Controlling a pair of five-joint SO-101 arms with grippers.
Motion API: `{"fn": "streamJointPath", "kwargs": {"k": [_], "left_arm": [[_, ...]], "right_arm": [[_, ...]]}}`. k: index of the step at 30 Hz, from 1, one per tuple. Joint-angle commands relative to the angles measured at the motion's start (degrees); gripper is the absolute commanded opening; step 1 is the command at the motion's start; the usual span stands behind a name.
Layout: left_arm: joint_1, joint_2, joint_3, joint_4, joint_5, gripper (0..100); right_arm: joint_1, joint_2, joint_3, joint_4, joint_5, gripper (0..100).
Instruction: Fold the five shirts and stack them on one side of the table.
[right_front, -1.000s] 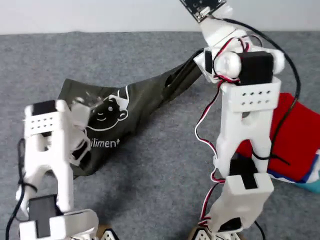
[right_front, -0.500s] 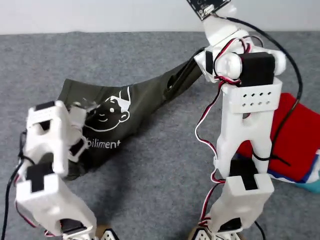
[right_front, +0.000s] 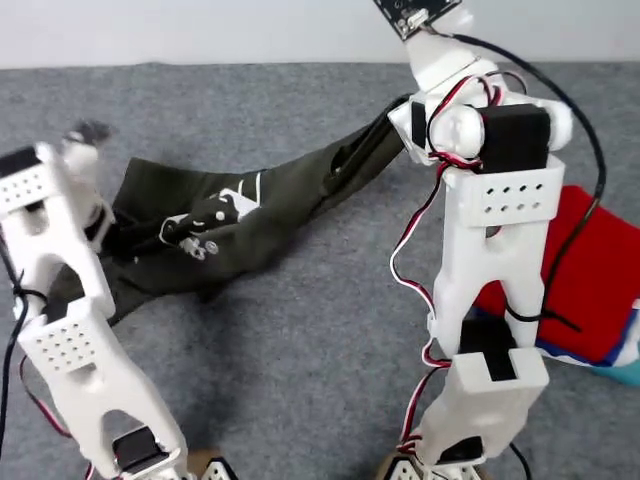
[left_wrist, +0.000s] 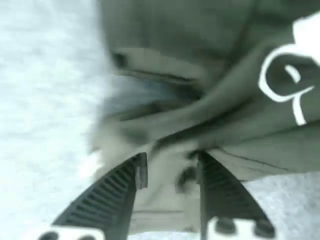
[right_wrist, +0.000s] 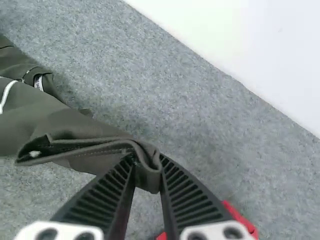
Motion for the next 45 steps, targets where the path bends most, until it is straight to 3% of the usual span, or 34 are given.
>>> {"fn": "streamJointPath", "kwargs": {"k": [1,7,16,23,30,45], "left_arm": [[-0.3,-2.5,-8.1,2.5,1.9,17],[1.9,-15.1,1.6,2.5,1.3,17],[12.3,-41.4,36.6,2.4,-4.1,17],[17.6,-43.3,52.4,-5.5,-4.1,19],[21.6,-33.0,54.3,-13.2,-3.0,22],[22.0,-16.1,40.4,-20.7,4.2,22]], "right_arm": [[0.0,-4.0,-0.4,2.2,-2.0,1.0],[-0.1,-4.1,-0.5,2.1,-2.1,1.0],[-0.1,-4.1,-0.4,2.1,-3.3,1.0],[-0.1,-3.6,-0.3,2.1,-4.3,1.0],[-0.1,-3.6,-0.2,2.2,-4.2,1.0],[0.1,-3.6,-0.2,2.2,-4.2,1.0]]}}
